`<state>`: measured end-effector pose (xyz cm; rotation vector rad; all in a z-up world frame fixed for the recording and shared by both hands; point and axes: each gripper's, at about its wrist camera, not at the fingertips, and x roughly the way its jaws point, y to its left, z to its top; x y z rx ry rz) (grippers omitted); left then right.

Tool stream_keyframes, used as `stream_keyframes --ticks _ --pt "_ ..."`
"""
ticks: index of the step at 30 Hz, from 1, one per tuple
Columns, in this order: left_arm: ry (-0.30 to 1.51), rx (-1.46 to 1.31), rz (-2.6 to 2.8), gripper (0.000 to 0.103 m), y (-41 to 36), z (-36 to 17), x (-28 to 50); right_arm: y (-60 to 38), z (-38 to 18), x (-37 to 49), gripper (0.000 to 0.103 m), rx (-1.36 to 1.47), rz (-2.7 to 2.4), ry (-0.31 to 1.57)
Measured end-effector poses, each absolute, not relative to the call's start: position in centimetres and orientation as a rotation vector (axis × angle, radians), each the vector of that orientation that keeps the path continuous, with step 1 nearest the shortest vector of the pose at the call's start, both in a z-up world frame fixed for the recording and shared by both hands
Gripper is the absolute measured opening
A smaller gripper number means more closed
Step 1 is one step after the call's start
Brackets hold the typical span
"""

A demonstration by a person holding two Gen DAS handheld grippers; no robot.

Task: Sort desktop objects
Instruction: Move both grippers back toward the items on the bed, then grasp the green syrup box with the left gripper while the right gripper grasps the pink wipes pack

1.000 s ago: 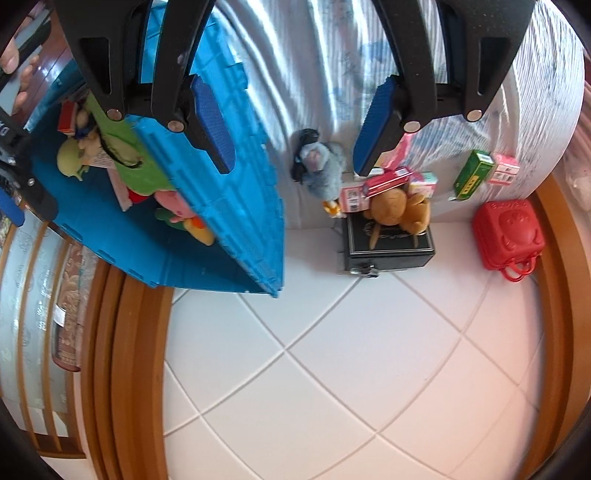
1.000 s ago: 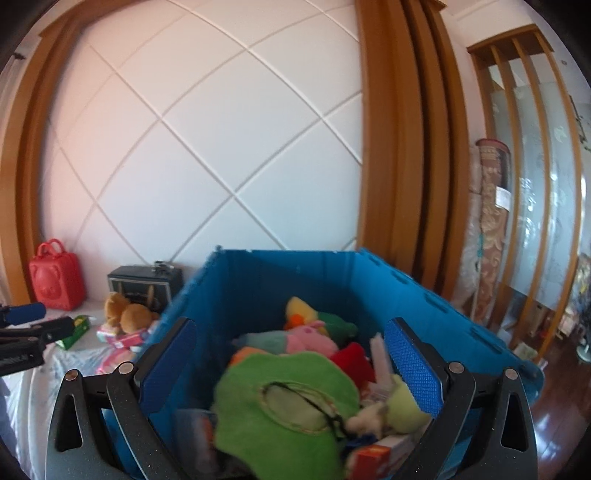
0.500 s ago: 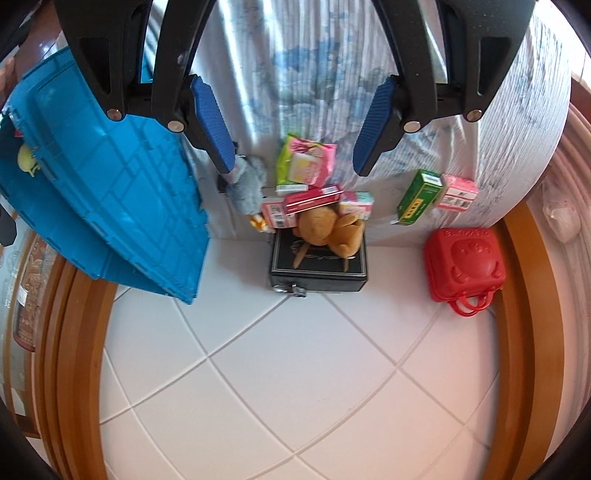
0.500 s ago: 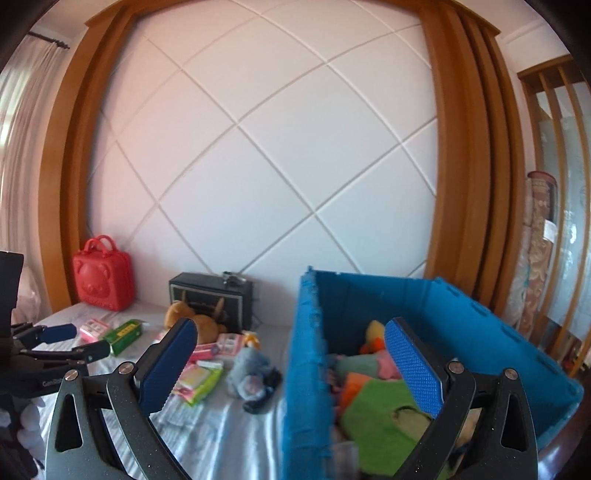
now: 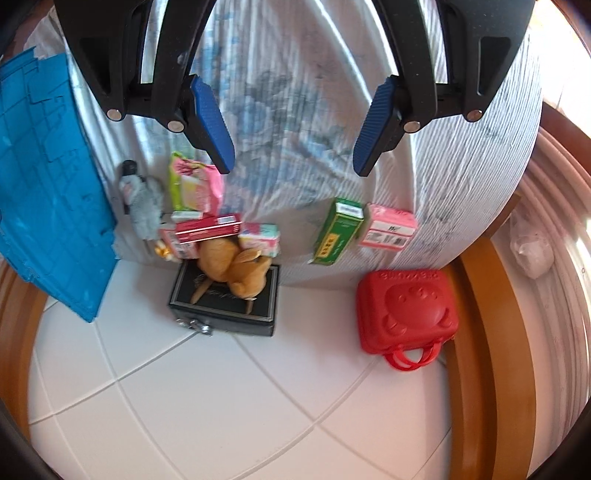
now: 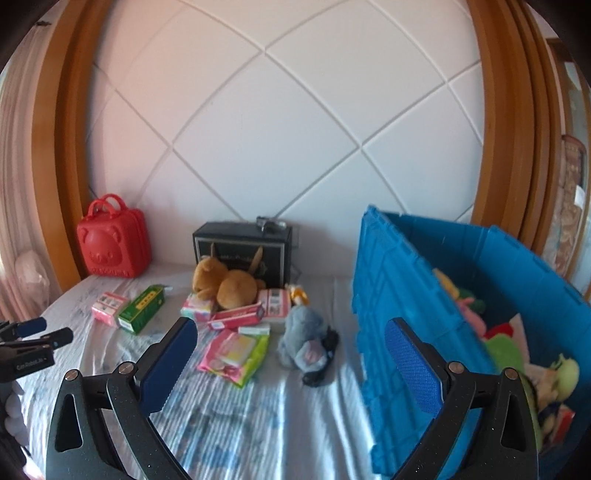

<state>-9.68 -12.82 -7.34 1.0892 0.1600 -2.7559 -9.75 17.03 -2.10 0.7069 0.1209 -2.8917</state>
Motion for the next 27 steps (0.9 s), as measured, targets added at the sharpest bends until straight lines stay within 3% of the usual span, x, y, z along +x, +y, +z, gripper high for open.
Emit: stream_keyframes --ticks 16,27 --pt "0.114 1.386 -2.591 0.066 -23.1 -17.0 -25.9 12.1 -10.5 -22.9 0.103 1.134 -2.809 0.153" --pt "0.066 1.613 -2.537 0.066 -25.9 -23.0 -38.3 9.5 -16.6 -30.6 0.103 1.34 -2.687 0.161"
